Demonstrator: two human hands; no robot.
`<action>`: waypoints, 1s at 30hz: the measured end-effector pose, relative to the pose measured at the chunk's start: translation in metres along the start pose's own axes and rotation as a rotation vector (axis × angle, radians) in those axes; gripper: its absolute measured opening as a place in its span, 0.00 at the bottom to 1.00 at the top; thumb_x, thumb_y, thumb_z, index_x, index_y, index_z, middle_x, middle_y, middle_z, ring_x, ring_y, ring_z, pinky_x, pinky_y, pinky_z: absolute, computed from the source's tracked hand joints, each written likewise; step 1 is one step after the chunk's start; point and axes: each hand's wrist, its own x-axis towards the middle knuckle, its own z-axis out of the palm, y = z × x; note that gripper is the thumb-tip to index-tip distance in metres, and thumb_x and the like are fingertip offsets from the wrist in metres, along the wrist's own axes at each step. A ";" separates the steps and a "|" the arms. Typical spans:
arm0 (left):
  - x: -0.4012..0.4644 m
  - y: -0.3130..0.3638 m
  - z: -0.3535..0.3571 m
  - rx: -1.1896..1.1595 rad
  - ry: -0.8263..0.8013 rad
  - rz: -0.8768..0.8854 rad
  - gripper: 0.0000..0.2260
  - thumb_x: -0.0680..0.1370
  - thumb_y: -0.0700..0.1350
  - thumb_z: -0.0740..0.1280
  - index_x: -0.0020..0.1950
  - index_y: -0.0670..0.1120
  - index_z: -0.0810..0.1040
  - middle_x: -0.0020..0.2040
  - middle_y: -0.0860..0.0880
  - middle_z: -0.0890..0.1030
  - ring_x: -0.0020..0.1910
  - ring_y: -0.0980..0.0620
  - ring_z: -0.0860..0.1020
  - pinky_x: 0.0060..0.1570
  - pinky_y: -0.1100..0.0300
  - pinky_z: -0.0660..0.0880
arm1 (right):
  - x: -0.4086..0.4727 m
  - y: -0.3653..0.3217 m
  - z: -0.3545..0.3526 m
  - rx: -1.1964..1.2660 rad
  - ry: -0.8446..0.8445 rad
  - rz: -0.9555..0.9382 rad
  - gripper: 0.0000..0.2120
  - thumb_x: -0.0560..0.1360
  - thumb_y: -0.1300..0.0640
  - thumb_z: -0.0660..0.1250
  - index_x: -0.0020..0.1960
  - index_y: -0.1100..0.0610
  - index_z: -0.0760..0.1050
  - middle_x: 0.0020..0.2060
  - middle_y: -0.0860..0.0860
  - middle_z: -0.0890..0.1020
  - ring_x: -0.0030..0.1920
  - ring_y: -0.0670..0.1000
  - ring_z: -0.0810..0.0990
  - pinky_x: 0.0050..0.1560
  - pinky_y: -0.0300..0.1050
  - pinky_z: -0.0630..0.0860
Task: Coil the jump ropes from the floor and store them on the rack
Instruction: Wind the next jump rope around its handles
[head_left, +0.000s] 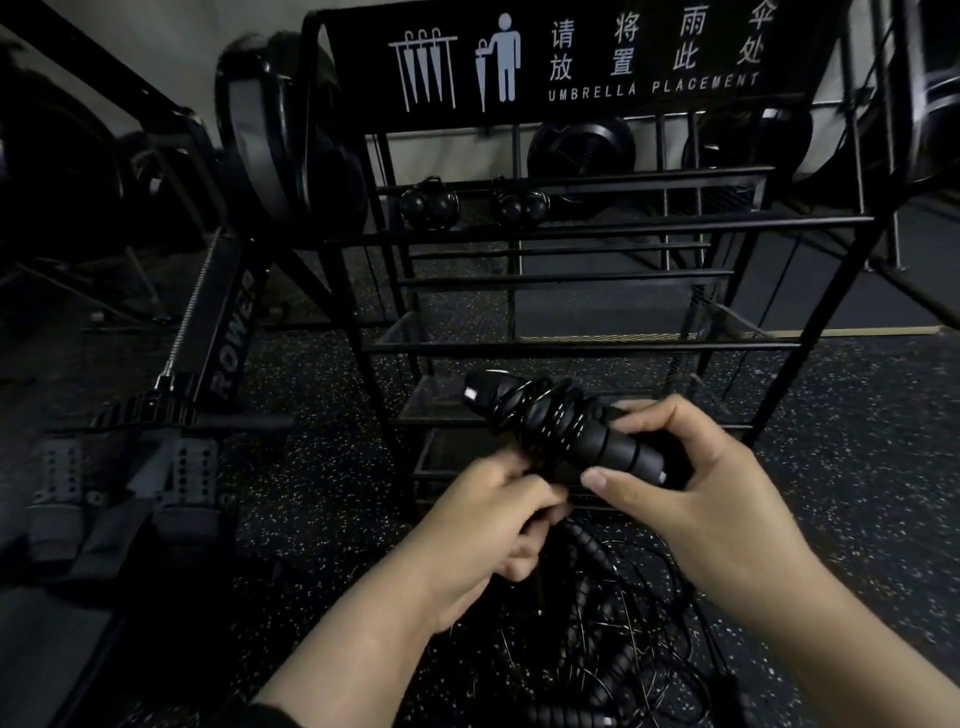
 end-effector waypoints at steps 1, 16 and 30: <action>-0.002 0.001 0.001 -0.033 -0.017 0.003 0.01 0.80 0.43 0.66 0.49 0.46 0.77 0.37 0.51 0.72 0.27 0.57 0.60 0.25 0.64 0.54 | 0.001 0.003 0.000 -0.073 0.011 -0.021 0.15 0.61 0.47 0.78 0.46 0.43 0.79 0.55 0.38 0.82 0.54 0.39 0.82 0.55 0.33 0.77; -0.003 0.001 -0.005 -0.077 0.002 0.088 0.08 0.73 0.58 0.71 0.38 0.56 0.82 0.36 0.52 0.69 0.28 0.58 0.62 0.23 0.67 0.58 | 0.001 -0.004 0.003 0.532 -0.343 0.559 0.27 0.80 0.38 0.55 0.56 0.56 0.85 0.41 0.64 0.82 0.31 0.57 0.76 0.28 0.45 0.77; 0.000 0.001 -0.001 0.085 0.034 -0.036 0.13 0.79 0.57 0.70 0.35 0.56 0.80 0.35 0.54 0.70 0.28 0.58 0.61 0.27 0.62 0.54 | 0.000 0.011 0.009 -0.051 -0.094 0.196 0.20 0.80 0.42 0.60 0.71 0.40 0.74 0.52 0.36 0.86 0.53 0.36 0.83 0.59 0.34 0.76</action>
